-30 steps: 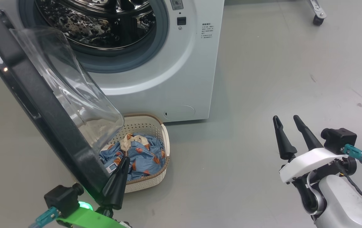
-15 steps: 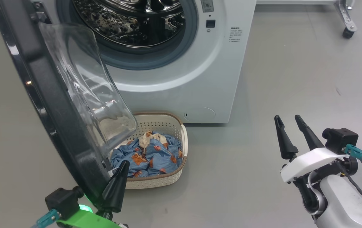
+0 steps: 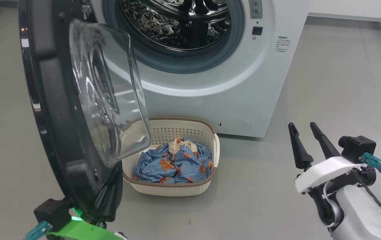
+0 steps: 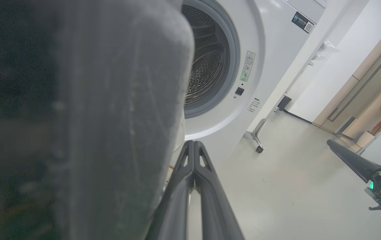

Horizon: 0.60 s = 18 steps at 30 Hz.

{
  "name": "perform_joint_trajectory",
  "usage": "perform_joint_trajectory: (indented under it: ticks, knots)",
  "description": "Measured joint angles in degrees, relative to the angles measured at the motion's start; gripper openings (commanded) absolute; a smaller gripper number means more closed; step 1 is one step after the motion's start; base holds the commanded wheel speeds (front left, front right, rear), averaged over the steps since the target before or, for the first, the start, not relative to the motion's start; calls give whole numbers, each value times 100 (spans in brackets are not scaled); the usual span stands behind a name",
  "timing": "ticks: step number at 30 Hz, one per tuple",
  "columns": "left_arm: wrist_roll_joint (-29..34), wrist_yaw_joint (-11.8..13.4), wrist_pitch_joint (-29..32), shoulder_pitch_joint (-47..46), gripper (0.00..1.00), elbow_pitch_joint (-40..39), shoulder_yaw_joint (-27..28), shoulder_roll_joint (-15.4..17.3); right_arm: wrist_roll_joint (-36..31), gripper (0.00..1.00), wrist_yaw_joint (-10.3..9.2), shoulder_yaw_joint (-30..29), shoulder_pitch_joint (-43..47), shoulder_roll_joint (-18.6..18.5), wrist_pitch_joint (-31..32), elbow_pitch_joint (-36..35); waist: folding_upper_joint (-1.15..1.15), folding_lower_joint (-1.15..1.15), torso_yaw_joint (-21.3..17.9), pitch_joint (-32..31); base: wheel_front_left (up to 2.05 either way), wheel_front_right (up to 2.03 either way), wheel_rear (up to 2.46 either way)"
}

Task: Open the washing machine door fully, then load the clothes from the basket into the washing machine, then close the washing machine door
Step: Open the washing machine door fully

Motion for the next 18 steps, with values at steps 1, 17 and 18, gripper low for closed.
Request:
perform_joint_trajectory:
  ticks: [1,17,18]
  knots:
    - [0,7,-1,0,0,8,25,10,-4,100,0,1,1,3,0,7,0,0,39,-4,0,0,0]
    - [-2,344,-41,3,0,147,834,535,-5,100,0,85,113,58,0,69,0,0,451,-119,0,0,0]
    - [-20,360,-4,3,0,167,884,582,-5,100,0,87,112,58,0,67,0,0,470,-122,0,0,0]
